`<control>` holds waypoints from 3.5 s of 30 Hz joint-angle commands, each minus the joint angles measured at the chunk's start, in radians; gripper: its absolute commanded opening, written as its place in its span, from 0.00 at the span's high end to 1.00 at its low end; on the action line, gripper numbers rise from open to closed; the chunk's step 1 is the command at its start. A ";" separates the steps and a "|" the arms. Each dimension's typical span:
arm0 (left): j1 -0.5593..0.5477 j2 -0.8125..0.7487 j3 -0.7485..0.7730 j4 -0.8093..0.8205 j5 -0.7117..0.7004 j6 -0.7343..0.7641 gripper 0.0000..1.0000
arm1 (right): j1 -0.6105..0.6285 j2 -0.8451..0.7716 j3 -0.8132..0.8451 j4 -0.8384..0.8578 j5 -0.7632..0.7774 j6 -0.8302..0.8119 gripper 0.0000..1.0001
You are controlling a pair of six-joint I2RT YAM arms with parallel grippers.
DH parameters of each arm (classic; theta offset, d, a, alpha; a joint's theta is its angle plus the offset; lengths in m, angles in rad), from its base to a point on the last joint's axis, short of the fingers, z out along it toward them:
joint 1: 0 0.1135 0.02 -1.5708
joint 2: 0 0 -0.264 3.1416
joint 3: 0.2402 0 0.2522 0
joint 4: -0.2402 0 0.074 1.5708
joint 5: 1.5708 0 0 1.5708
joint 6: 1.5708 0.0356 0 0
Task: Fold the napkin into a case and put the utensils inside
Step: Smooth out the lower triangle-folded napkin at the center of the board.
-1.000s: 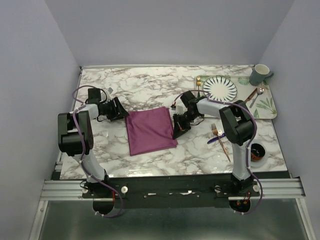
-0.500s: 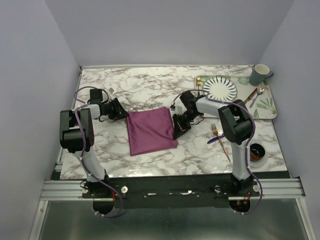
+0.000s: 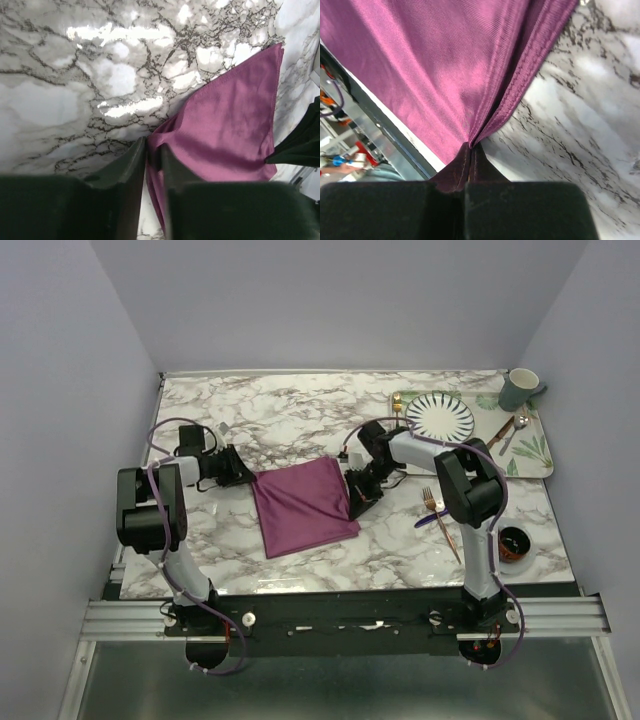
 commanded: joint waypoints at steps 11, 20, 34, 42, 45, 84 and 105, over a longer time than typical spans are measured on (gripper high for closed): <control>0.024 -0.236 0.037 -0.153 0.066 0.287 0.49 | 0.004 -0.035 0.166 -0.162 0.157 -0.254 0.31; -0.068 -0.163 0.000 -0.072 0.153 0.168 0.66 | -0.011 0.001 0.350 -0.057 0.100 -0.159 0.38; -0.067 0.043 0.012 -0.023 0.130 0.104 0.75 | -0.010 0.185 0.569 0.169 0.111 0.048 0.51; -0.067 0.031 0.012 -0.027 0.155 0.107 0.64 | -0.010 0.273 0.620 0.226 0.146 0.079 0.54; -0.067 0.019 0.011 -0.033 0.156 0.116 0.62 | -0.010 0.296 0.628 0.233 0.157 0.083 0.54; -0.067 0.025 0.014 -0.045 0.136 0.121 0.63 | 0.035 0.310 0.651 0.221 0.261 0.047 0.99; -0.067 -0.030 -0.038 -0.053 0.118 0.123 0.61 | 0.033 0.229 0.616 0.235 0.155 0.065 0.99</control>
